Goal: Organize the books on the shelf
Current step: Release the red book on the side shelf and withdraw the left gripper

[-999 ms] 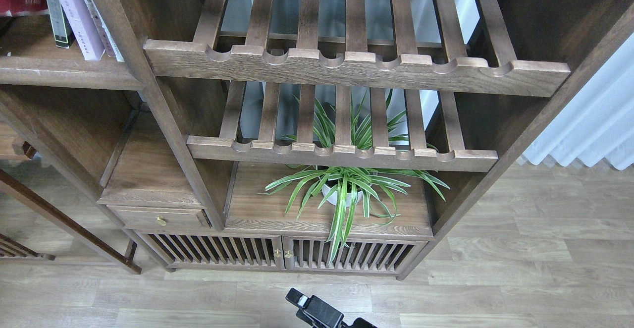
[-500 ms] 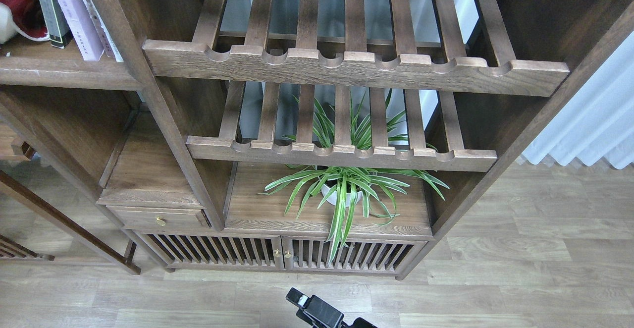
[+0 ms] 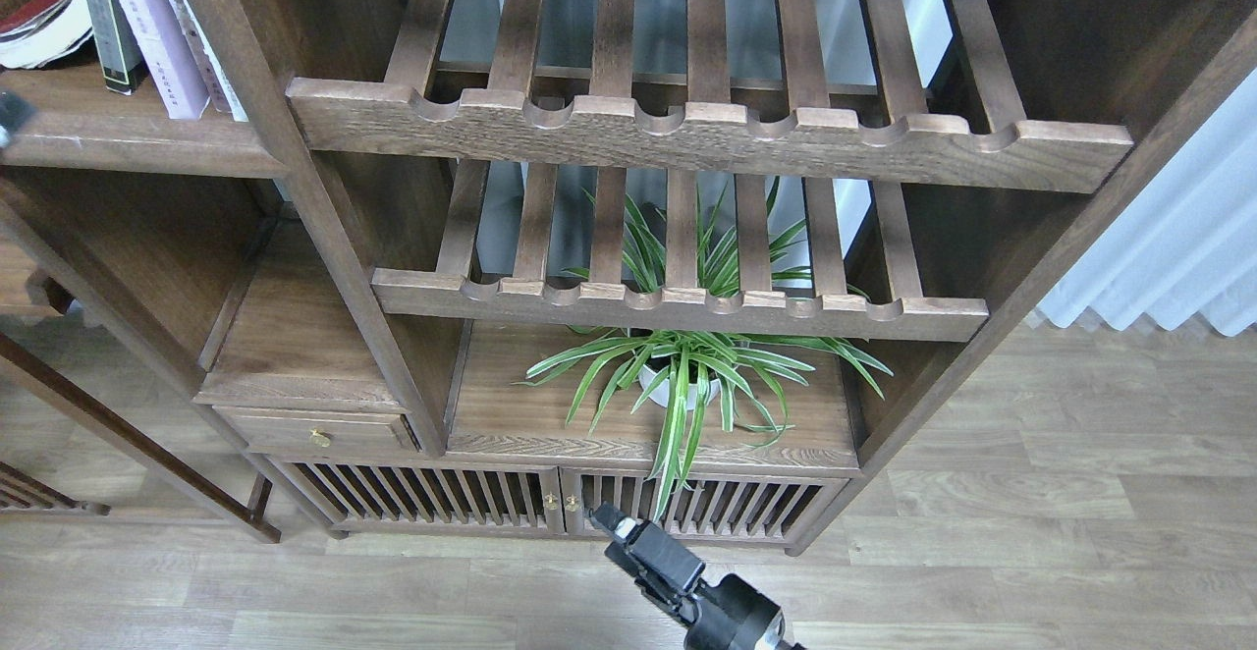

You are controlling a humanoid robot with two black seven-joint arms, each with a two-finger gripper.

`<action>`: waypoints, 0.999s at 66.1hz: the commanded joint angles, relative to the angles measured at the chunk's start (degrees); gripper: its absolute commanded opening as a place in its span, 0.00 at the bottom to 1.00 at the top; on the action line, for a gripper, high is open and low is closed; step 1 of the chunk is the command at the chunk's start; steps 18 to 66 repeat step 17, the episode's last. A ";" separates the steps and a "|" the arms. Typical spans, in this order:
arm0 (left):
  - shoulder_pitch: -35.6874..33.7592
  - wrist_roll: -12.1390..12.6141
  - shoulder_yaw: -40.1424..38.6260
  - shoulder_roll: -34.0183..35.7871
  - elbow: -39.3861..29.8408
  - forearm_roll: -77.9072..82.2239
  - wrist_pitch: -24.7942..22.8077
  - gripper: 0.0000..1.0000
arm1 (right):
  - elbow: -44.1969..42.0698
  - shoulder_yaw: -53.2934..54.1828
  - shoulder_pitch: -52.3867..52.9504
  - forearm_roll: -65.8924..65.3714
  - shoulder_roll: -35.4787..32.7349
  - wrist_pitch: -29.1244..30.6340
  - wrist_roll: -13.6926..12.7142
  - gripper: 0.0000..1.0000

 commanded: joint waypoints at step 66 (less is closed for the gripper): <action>11.96 0.28 6.33 -11.32 -1.48 -0.01 0.01 0.80 | 0.22 0.34 0.30 0.01 0.00 0.00 0.00 1.00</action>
